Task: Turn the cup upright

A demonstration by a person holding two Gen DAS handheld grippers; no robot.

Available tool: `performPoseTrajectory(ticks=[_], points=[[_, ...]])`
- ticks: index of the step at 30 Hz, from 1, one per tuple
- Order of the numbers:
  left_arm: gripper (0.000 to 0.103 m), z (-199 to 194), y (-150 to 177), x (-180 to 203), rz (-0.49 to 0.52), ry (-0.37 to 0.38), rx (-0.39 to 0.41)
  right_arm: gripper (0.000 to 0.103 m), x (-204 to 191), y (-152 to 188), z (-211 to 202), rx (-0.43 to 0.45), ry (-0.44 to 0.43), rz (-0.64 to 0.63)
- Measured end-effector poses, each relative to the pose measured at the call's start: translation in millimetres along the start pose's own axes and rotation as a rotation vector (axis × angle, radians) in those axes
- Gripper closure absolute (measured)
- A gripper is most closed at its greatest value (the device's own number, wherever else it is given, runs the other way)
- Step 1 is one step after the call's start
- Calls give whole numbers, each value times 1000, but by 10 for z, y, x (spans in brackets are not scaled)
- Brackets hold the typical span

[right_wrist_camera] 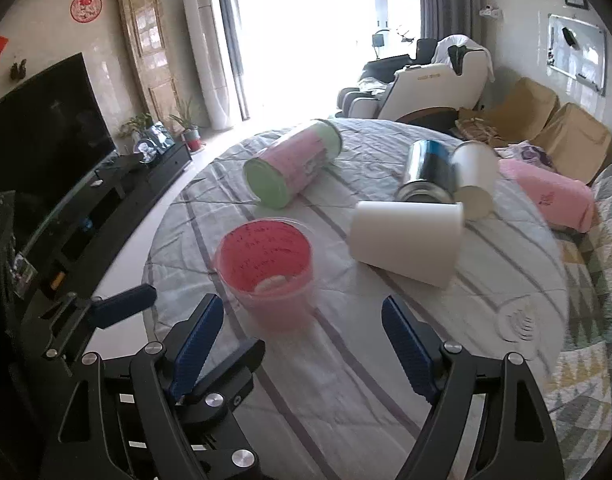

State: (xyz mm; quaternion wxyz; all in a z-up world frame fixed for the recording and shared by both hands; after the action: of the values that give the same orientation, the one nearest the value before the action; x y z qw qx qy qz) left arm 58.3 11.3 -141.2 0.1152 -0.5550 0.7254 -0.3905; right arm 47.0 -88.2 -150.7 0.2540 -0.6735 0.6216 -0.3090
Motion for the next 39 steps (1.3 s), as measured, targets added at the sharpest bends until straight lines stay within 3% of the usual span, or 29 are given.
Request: performPoseTrajectory(ticks=[5,7,26,36,39], points=[[1,-255,-90,226,57,-20,83,15,255,-40,-280,67,38,17],[0,-357,-127,313,81,-31,123,0,352,-69,-364,94,54,29],[0,-727,-256,541,85,-200,336,0,1047,-151,-918,349,109,156],[0,-705,-266,626,81,-235,386,0,1151,-121,-1097,511,134,160],[0,-663,-287,631,77,-227,379,0,1147,-129,-1084,524,138,146]])
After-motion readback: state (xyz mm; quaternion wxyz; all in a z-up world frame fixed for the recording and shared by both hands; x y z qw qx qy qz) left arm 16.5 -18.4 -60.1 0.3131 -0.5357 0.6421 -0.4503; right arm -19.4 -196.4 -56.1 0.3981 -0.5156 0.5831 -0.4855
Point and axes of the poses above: each gripper's, at about its wrist camera, not at the fingertips, and z roughly the way its jaws point, x to its right, y to its underside, the point moved 6 cm from there along z, roughly the way its jaws point, and after that the axes turned 14 degrees about y, right-handed, at the moved point
